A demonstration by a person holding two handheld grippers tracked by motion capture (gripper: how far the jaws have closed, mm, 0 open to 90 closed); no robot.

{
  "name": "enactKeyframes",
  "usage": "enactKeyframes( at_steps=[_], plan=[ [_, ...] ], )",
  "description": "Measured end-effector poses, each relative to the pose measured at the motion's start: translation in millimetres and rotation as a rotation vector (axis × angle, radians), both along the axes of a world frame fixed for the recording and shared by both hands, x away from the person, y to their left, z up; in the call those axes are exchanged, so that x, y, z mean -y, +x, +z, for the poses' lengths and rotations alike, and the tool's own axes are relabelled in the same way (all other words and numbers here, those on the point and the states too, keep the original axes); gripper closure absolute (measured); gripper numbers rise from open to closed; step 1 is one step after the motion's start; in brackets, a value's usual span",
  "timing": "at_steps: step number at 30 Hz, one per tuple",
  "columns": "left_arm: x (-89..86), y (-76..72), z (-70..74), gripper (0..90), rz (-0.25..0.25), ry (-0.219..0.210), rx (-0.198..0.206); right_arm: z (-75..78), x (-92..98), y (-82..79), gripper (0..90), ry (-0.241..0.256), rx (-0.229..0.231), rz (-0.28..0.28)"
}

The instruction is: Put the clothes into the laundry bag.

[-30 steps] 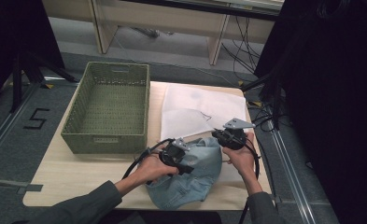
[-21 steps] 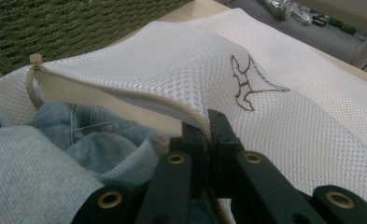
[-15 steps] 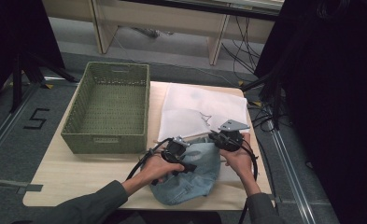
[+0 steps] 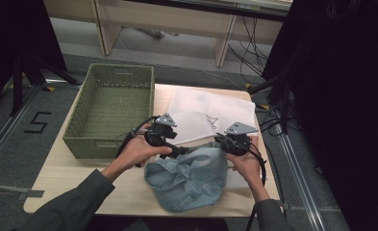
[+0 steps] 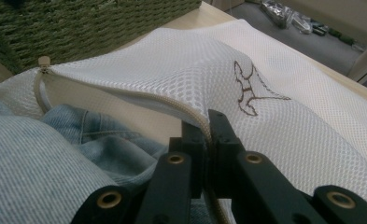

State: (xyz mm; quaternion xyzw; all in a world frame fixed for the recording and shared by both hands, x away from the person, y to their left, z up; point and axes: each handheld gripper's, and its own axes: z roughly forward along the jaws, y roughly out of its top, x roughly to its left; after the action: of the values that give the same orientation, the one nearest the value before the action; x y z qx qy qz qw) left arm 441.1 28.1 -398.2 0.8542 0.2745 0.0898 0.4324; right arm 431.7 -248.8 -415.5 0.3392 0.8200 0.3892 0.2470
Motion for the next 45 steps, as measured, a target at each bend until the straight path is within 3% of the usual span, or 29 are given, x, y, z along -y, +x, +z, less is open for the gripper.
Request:
enactKeyframes(
  at_steps=[1, 2, 6, 8, 9, 10, 11, 15, 17, 19, 20, 22, 24, 27, 29, 31, 32, 33, 34, 35, 37, 38, 41, 43, 45],
  plan=[
    [4.7, 10.9, -11.3, 32.0, 0.023, 0.015, 0.021, 1.8, -1.4, 0.3, 87.4, -0.006, 0.021, 0.007],
    [4.7, 10.9, -11.3, 32.9, 0.023, 0.015, 0.021, 1.8, -1.4, 0.3, 87.4, -0.006, 0.021, 0.007],
    [20.9, 20.4, -32.2, 34.9, -0.021, 0.031, 0.069, 4.2, -3.5, -1.6, 87.3, -0.007, 0.025, 0.011],
    [31.0, 24.4, -43.2, 45.4, -0.053, 0.086, 0.157, 5.2, -5.6, -2.1, 87.3, -0.004, 0.026, 0.026],
    [31.0, 24.4, -43.2, 59.0, -0.053, 0.086, 0.157, 5.2, -5.6, -2.1, 87.3, -0.004, 0.026, 0.026],
    [32.4, 25.8, -45.9, 59.0, -0.066, 0.102, 0.190, 5.0, -7.5, -3.1, 87.3, -0.004, 0.020, 0.033],
    [32.5, 26.4, -49.2, 79.3, -0.074, 0.096, 0.207, 3.9, -11.4, -4.5, 87.1, -0.017, 0.027, 0.050],
    [27.4, 22.8, -44.7, 84.3, -0.079, 0.108, 0.216, 3.0, -13.3, -6.2, 86.8, -0.021, 0.011, 0.049],
    [20.1, 22.3, -36.8, 85.2, -0.077, 0.087, 0.210, 2.4, -13.3, -7.0, 86.0, -0.031, 0.022, 0.067],
    [15.5, 21.6, -31.1, 85.6, -0.063, 0.093, 0.201, 3.6, -14.9, -10.2, 83.9, -0.011, 0.017, 0.065],
    [14.2, 20.7, -29.6, 85.7, -0.056, 0.097, 0.189, 5.4, -16.4, -12.7, 81.0, -0.010, 0.014, 0.076],
    [12.1, 20.5, -27.2, 85.7, -0.067, 0.128, 0.202, 7.8, -19.9, -17.8, 71.3, 0.010, 0.004, 0.075],
    [11.0, 18.5, -26.2, 85.6, -0.068, 0.130, 0.181, 15.1, -24.8, -27.4, 58.7, 0.065, -0.024, 0.071],
    [9.4, 17.8, -21.9, 85.5, -0.073, 0.138, 0.173, 24.6, -35.9, -41.7, 48.6, 0.088, -0.068, 0.150],
    [7.0, 17.4, -19.0, 85.4, -0.074, 0.131, 0.161, 28.0, -46.5, -52.0, 45.8, 0.077, -0.065, 0.216],
    [4.8, 18.0, -17.6, 85.4, -0.085, 0.145, 0.164, 28.1, -58.5, -58.3, 42.9, 0.069, -0.067, 0.265],
    [4.2, 18.2, -17.7, 85.3, -0.086, 0.148, 0.162, 22.6, -71.6, -63.3, 41.5, 0.079, -0.110, 0.322],
    [3.9, 18.0, -18.3, 85.3, -0.078, 0.144, 0.150, 22.6, -71.6, -63.3, 41.5, 0.079, -0.110, 0.322],
    [3.3, 19.5, -18.6, 85.3, -0.087, 0.146, 0.161, 16.6, -79.3, -65.3, 40.6, 0.069, -0.114, 0.341],
    [2.3, 20.8, -19.1, 85.3, -0.081, 0.141, 0.146, 5.5, -93.2, -69.1, 39.9, 0.022, -0.133, 0.372],
    [2.1, 21.3, -19.7, 85.2, -0.073, 0.131, 0.136, 0.5, -99.7, -70.8, 38.9, 0.010, -0.149, 0.386],
    [1.5, 22.1, -19.4, 85.2, -0.080, 0.135, 0.144, -8.0, -111.5, -74.9, 37.6, -0.021, -0.157, 0.414],
    [0.3, 22.4, -20.2, 85.2, -0.074, 0.130, 0.133, -17.6, -123.4, -80.7, 35.5, -0.054, -0.157, 0.437],
    [-0.6, 23.3, -20.3, 85.2, -0.075, 0.127, 0.129, -28.3, -132.8, -87.7, 34.3, -0.094, -0.198, 0.434],
    [-0.9, 23.0, -21.2, 85.1, -0.074, 0.125, 0.123, -42.3, -139.1, -87.8, 32.0, -0.195, -0.213, 0.476]
  ],
)
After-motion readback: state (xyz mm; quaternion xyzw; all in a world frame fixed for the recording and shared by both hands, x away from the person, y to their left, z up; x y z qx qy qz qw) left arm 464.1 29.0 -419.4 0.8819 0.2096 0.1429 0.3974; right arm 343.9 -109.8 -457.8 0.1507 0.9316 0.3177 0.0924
